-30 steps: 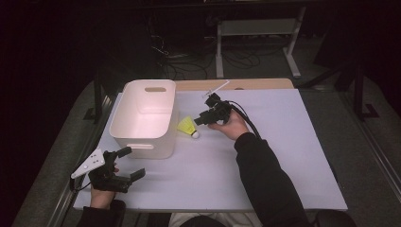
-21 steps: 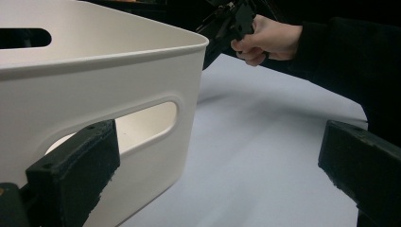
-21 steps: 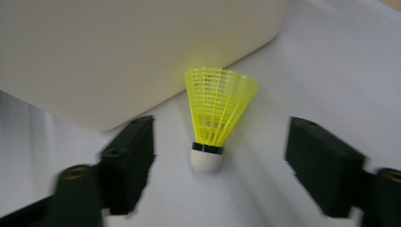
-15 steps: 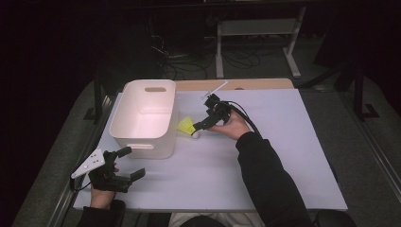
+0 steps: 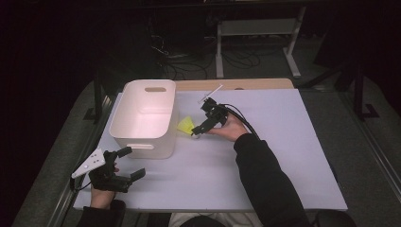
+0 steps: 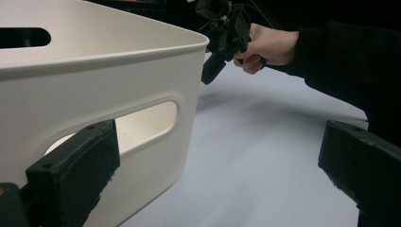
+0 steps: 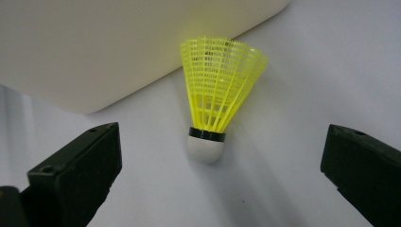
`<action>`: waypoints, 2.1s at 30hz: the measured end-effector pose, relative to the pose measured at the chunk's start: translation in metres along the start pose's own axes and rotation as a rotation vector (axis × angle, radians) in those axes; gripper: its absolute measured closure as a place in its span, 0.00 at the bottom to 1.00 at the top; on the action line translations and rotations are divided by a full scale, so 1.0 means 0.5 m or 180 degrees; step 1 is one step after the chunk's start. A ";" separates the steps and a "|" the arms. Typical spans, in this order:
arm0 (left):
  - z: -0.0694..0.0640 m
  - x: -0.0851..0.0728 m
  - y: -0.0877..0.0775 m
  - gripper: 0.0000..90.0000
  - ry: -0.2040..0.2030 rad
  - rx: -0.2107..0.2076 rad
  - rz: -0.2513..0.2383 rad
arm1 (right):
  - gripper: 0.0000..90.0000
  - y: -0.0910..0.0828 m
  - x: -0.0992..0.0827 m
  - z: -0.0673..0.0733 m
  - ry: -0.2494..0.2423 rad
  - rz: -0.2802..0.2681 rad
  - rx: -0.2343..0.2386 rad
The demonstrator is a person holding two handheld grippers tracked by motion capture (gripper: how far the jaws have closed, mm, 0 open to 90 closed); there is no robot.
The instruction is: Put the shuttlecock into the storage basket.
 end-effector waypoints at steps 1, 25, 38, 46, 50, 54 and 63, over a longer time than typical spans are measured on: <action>0.000 0.000 0.000 0.00 -0.0001 0.0001 -0.0002 | 0.00 0.006 -0.002 -0.002 -0.0009 0.0013 -0.0008; 0.000 0.000 0.000 0.00 0.0001 -0.0009 -0.0009 | 0.22 0.081 -0.024 0.004 -0.0035 0.0264 0.0030; 0.000 0.001 -0.001 0.00 0.0003 -0.0006 -0.0009 | 0.61 0.079 -0.018 0.007 -0.0034 0.0220 0.0074; 0.001 0.001 -0.002 0.00 0.0008 0.0013 -0.0018 | 0.69 0.078 -0.020 0.002 0.0062 0.0249 0.0090; 0.001 0.002 -0.003 0.00 0.0000 0.0020 -0.0028 | 0.70 0.076 -0.019 0.001 0.0079 0.0246 0.0080; 0.001 0.001 -0.003 0.00 0.0002 0.0015 -0.0019 | 0.70 0.072 -0.017 0.001 0.0076 0.0228 0.0070; 0.001 0.000 -0.002 0.00 -0.0003 0.0014 -0.0008 | 0.70 0.050 -0.007 0.006 0.0041 0.0174 0.0044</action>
Point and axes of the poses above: each handheld gripper's, and its own axes: y roughly forward along the jaws, x roughly out of its top, z roughly to its left, the point moved 7 cm from there along y, roughly forward along the jaws, and after that the axes turned 3 degrees about -z, right-handed, at the moved point
